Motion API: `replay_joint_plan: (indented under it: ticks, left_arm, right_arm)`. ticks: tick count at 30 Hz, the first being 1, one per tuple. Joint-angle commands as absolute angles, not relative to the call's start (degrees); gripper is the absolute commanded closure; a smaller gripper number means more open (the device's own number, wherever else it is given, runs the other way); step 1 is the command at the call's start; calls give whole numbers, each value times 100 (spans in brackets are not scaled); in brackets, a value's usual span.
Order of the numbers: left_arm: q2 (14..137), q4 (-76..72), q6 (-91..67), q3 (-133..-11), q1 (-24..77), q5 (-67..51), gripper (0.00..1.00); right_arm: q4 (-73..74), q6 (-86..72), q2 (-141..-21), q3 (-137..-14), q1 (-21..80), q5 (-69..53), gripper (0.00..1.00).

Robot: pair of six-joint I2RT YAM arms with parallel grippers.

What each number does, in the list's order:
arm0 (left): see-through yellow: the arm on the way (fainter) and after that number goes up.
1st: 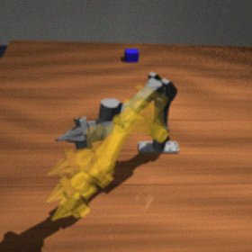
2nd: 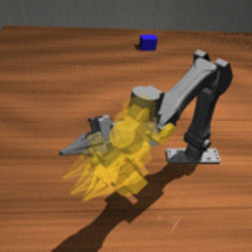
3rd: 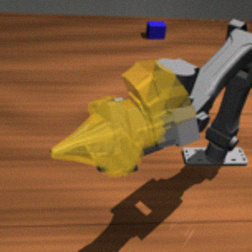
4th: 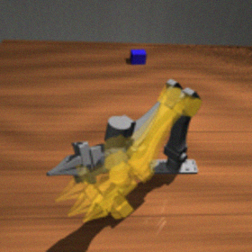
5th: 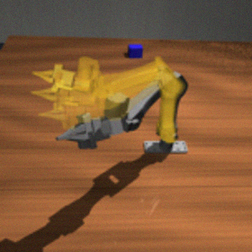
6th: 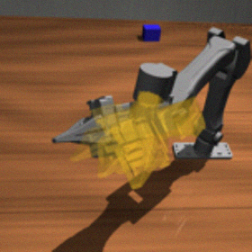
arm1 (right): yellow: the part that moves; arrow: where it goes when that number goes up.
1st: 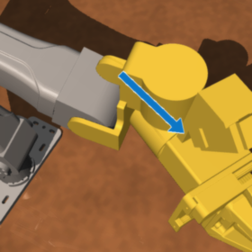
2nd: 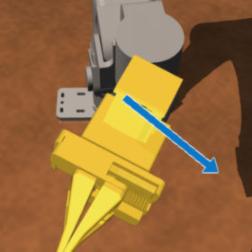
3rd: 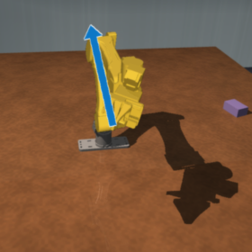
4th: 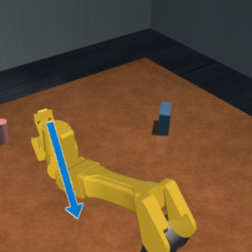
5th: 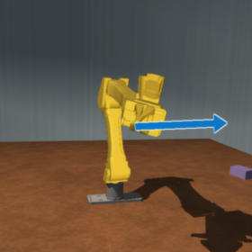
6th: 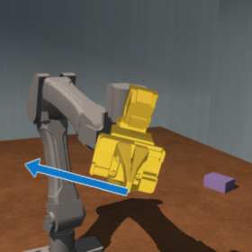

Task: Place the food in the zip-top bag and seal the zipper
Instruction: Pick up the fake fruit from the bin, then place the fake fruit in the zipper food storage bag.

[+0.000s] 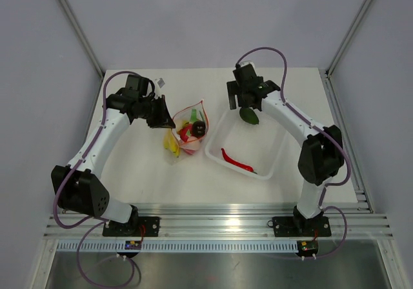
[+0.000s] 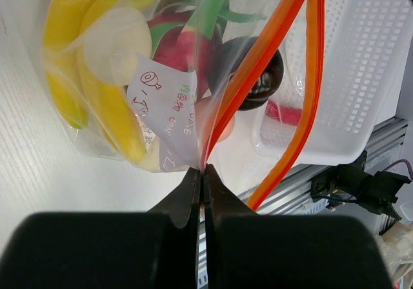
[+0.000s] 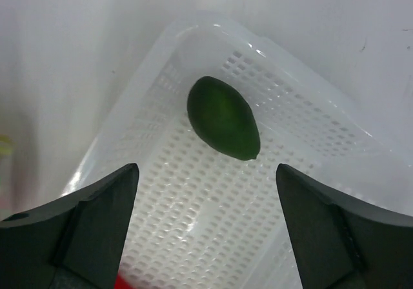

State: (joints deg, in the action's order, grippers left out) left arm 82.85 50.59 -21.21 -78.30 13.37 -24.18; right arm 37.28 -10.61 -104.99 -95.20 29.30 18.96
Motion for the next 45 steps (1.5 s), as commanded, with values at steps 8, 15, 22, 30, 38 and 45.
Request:
replay_joint_plan:
  ticks: [8, 15, 22, 30, 38, 45]
  left_arm:
    - [8147, 4983, -1978, -8024, 1354, -2531, 100]
    - [8156, 4957, -1951, -7972, 1362, -2575, 100]
    - [8104, 4913, -1960, -7893, 1371, -2531, 100]
    - [8016, 4930, -1986, -7884, 1397, -2531, 100]
    - [8033, 5010, -1960, -8033, 1406, -2487, 100]
    - [8104, 5019, -1995, -8147, 1397, -2452, 100]
  right_arm:
    - [3429, 799, -11715, -9650, 2629, 1917, 0]
    - [3015, 835, -12050, -9484, 2461, 1653, 12]
    - [2734, 607, -11927, -9088, 2435, 1292, 29]
    - [2760, 229, -11023, -8544, 2426, 1221, 60]
    - [3348, -1255, -9081, -8253, 2487, 151, 62]
    - [3419, -2135, -8692, -8709, 3471, -228, 58]
